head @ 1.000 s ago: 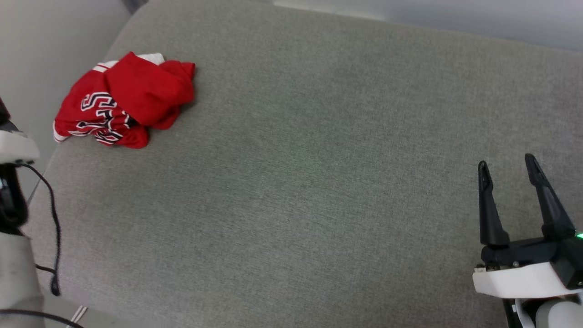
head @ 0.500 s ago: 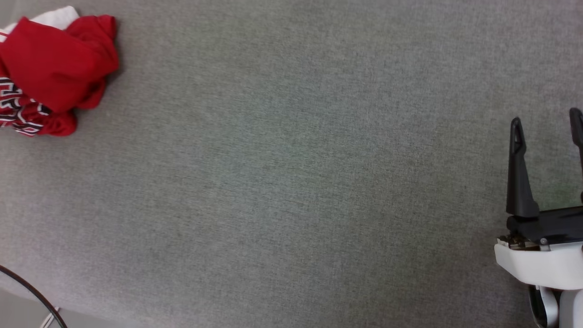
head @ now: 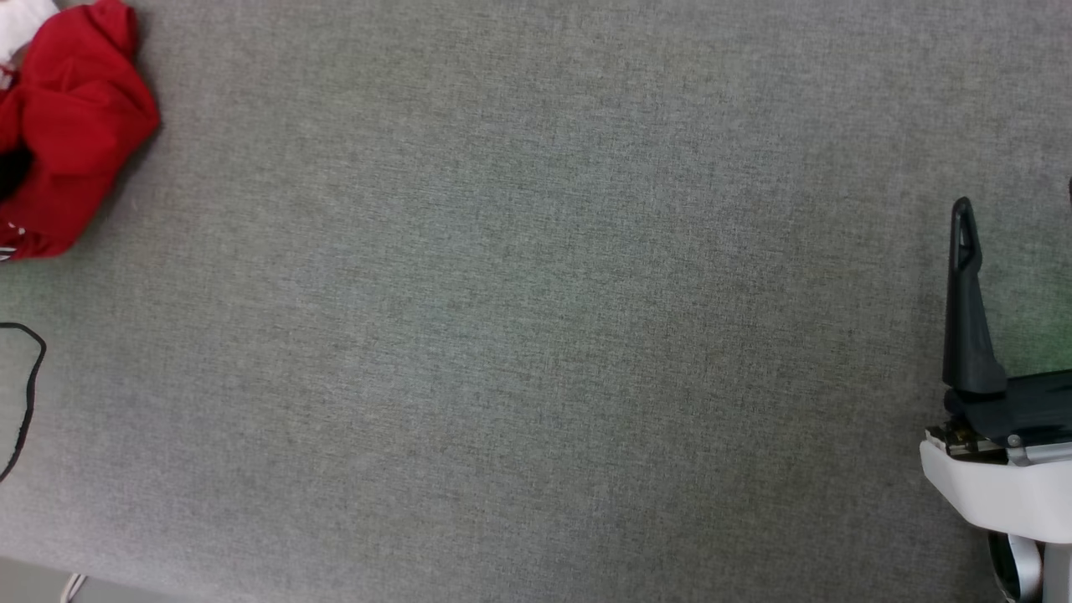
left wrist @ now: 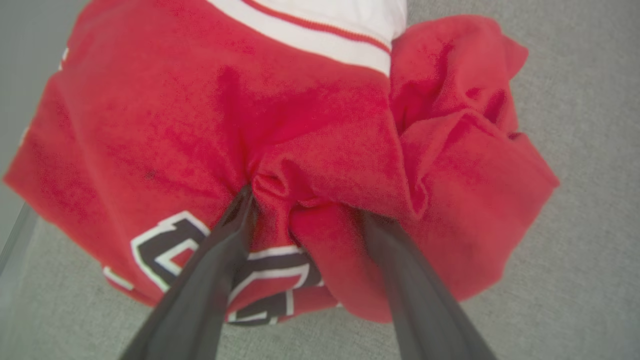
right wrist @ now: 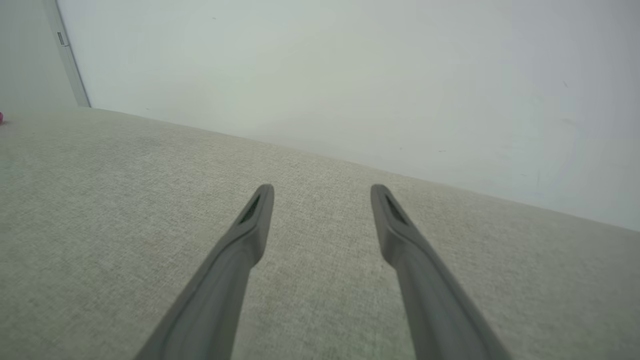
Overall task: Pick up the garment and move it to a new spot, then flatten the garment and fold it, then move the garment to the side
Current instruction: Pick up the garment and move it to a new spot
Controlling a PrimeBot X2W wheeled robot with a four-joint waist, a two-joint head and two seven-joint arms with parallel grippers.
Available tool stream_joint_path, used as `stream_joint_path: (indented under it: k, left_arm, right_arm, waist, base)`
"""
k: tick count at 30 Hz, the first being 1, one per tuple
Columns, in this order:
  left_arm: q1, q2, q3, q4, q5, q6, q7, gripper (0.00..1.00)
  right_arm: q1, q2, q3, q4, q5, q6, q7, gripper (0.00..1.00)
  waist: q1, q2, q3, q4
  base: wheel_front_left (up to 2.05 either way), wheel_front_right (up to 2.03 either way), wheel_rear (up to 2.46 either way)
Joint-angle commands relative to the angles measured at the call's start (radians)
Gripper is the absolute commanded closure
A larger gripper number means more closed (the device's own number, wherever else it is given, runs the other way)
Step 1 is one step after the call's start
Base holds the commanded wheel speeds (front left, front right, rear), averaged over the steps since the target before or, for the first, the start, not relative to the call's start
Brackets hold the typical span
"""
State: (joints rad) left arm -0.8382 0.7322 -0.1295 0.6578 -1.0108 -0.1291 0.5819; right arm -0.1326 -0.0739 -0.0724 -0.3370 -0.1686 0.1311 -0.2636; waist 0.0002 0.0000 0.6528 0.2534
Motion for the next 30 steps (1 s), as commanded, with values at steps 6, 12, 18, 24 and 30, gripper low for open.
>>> stream_joint_path:
  k: [6, 12, 18, 24, 30]
  left_arm:
    - [0.043, 0.002, -0.089, 0.005, -0.101, 0.0, 0.097, 0.0]
    - [0.028, -0.006, -0.175, 0.009, -0.098, -0.001, 0.062, 1.0]
    - [-0.024, 0.08, -0.214, -0.024, -0.069, 0.0, -0.056, 1.0]
    - [-0.066, 0.153, -0.267, -0.087, -0.041, 0.0, -0.146, 1.0]
    - [-0.121, 0.212, -0.315, -0.185, -0.045, 0.0, -0.174, 1.0]
  right_arm:
    - [-0.004, -0.011, 0.003, -0.01, -0.009, -0.001, -0.002, 0.0]
    - [-0.012, -0.008, 0.015, 0.003, -0.011, -0.001, -0.002, 0.0]
    - [-0.007, 0.002, 0.028, 0.024, 0.006, -0.001, -0.002, 0.0]
    - [-0.004, 0.014, 0.048, 0.059, 0.029, -0.001, -0.002, 0.0]
    - [0.011, 0.022, 0.061, 0.094, 0.046, -0.001, -0.002, 0.0]
  waist:
    - [-0.0002, 0.0, 0.026, -0.006]
    - [-0.0002, 0.0, 0.018, -0.012]
    - [-0.0002, 0.0, -0.042, -0.013]
    - [-0.0002, 0.0, -0.137, -0.019]
    - [-0.0002, 0.0, -0.22, -0.03]
  base:
    - [0.0, 0.0, 0.0]
    - [0.0, 0.0, 0.0]
    - [0.0, 0.0, 0.0]
    - [0.0, 0.0, 0.0]
    - [0.0, 0.0, 0.0]
